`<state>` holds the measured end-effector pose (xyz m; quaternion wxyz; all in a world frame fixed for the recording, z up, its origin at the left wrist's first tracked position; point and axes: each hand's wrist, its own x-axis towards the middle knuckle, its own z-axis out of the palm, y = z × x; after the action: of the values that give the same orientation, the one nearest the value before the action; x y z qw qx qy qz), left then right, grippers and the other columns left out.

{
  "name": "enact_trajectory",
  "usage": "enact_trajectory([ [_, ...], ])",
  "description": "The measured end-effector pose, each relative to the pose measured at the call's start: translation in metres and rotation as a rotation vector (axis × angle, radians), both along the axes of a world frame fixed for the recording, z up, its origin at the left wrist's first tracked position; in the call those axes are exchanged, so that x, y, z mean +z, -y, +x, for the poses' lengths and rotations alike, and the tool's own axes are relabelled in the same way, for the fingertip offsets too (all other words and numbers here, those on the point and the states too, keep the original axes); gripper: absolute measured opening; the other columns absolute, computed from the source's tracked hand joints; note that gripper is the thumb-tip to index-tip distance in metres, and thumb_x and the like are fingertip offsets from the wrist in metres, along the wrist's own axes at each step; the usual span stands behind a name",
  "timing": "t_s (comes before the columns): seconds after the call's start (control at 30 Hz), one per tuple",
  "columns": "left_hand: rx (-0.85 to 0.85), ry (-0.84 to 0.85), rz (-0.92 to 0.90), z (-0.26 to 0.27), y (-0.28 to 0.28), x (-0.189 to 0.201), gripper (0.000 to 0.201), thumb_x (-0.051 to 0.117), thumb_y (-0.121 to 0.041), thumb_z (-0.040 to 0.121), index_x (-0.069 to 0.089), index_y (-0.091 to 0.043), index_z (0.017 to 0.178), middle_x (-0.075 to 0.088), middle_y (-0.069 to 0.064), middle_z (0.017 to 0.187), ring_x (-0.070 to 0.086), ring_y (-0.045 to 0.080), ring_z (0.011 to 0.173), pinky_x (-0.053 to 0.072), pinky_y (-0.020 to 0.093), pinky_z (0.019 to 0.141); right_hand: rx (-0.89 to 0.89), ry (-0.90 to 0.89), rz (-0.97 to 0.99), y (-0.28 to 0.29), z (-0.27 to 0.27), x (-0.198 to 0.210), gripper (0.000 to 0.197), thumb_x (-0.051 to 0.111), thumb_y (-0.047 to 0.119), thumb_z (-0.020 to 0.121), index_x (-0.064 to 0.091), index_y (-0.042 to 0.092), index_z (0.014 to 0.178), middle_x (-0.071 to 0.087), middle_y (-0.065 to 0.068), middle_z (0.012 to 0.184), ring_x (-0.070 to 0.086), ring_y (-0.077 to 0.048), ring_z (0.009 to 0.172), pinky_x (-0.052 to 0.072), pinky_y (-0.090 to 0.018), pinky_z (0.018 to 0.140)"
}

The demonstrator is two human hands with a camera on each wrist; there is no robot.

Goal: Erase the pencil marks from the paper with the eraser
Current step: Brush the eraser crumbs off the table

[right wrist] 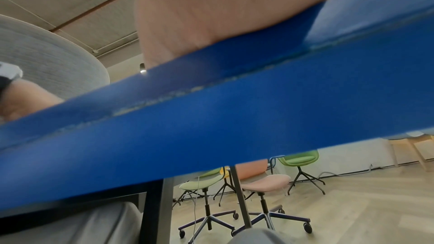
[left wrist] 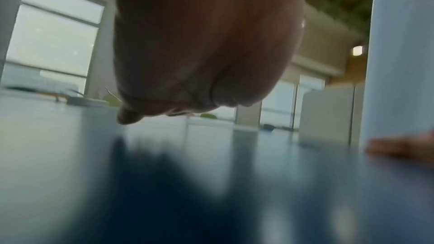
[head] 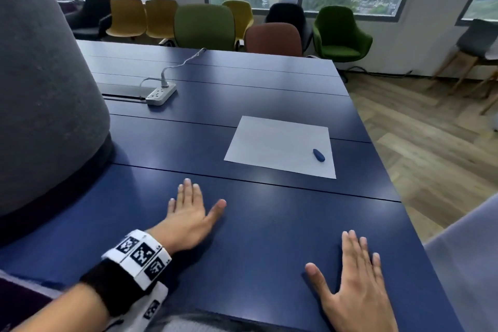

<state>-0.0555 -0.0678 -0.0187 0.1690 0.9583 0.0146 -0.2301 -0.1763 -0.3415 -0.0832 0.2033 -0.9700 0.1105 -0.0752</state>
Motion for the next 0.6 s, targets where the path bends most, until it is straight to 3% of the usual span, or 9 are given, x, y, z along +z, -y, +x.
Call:
enact_trajectory([
  [0.07,-0.017,-0.029,0.175,0.015,-0.023,-0.01,0.096,0.01,-0.071,0.089,-0.023,-0.003,0.149,-0.035,0.013,0.154,-0.03,0.024,0.143,-0.012,0.045,0.119,0.003,0.0,-0.008,-0.001,-0.002,0.0,0.117,0.004,0.092,0.071,0.022,0.01,0.152,0.019,-0.001,0.16,0.009,-0.014,0.149,-0.01,-0.023,0.118],
  [0.13,-0.097,-0.023,0.222,0.02,-0.02,-0.015,0.099,0.01,-0.074,0.088,-0.026,-0.003,0.147,-0.036,0.014,0.153,-0.032,0.024,0.142,-0.014,0.046,0.118,-0.008,0.018,-0.017,-0.002,-0.003,0.002,0.118,0.003,0.093,0.07,0.019,0.012,0.153,0.016,0.001,0.16,0.006,-0.012,0.149,-0.011,-0.022,0.118],
  [0.27,-0.313,-0.009,0.189,0.014,0.04,-0.014,0.108,0.005,-0.081,0.08,-0.026,-0.003,0.147,-0.037,0.013,0.152,-0.035,0.023,0.14,-0.017,0.046,0.117,-0.02,0.028,-0.008,-0.003,-0.003,0.005,0.118,0.002,0.093,0.069,0.019,0.012,0.153,0.016,0.002,0.16,0.004,-0.01,0.148,-0.014,-0.021,0.117],
  [0.43,-0.575,0.055,0.129,-0.001,0.134,-0.017,0.1,0.014,-0.078,0.088,-0.022,-0.007,0.149,-0.034,0.011,0.154,-0.035,0.019,0.14,-0.016,0.044,0.117,-0.043,0.135,0.101,-0.002,-0.003,0.005,0.114,0.013,0.092,0.071,0.029,0.011,0.15,0.027,0.001,0.158,0.013,-0.007,0.147,-0.01,-0.017,0.117],
  [0.5,-0.656,0.023,0.103,-0.005,0.166,-0.014,0.114,-0.004,-0.089,0.071,-0.022,-0.008,0.149,-0.034,0.011,0.154,-0.037,0.019,0.139,-0.019,0.044,0.116,-0.115,0.229,0.248,-0.001,-0.004,0.008,0.116,0.015,0.094,0.068,0.031,0.013,0.149,0.027,0.004,0.157,0.01,0.003,0.143,-0.002,-0.02,0.12],
  [0.57,-0.733,-0.044,0.031,-0.012,0.189,-0.008,0.142,-0.026,-0.092,0.036,-0.021,-0.009,0.15,-0.032,0.009,0.155,-0.034,0.018,0.14,-0.02,0.042,0.116,-0.185,0.323,0.406,0.001,-0.006,0.01,0.116,0.02,0.095,0.065,0.034,0.015,0.148,0.03,0.008,0.154,0.009,0.014,0.137,0.011,-0.033,0.122],
  [0.6,-0.758,-0.086,-0.014,-0.016,0.196,-0.003,0.149,-0.028,-0.092,0.027,-0.018,-0.009,0.151,-0.03,0.007,0.156,-0.032,0.016,0.142,-0.018,0.041,0.117,-0.208,0.37,0.461,0.002,-0.006,0.012,0.114,0.023,0.094,0.066,0.037,0.015,0.147,0.034,0.008,0.152,0.013,0.013,0.137,0.017,-0.04,0.121],
])
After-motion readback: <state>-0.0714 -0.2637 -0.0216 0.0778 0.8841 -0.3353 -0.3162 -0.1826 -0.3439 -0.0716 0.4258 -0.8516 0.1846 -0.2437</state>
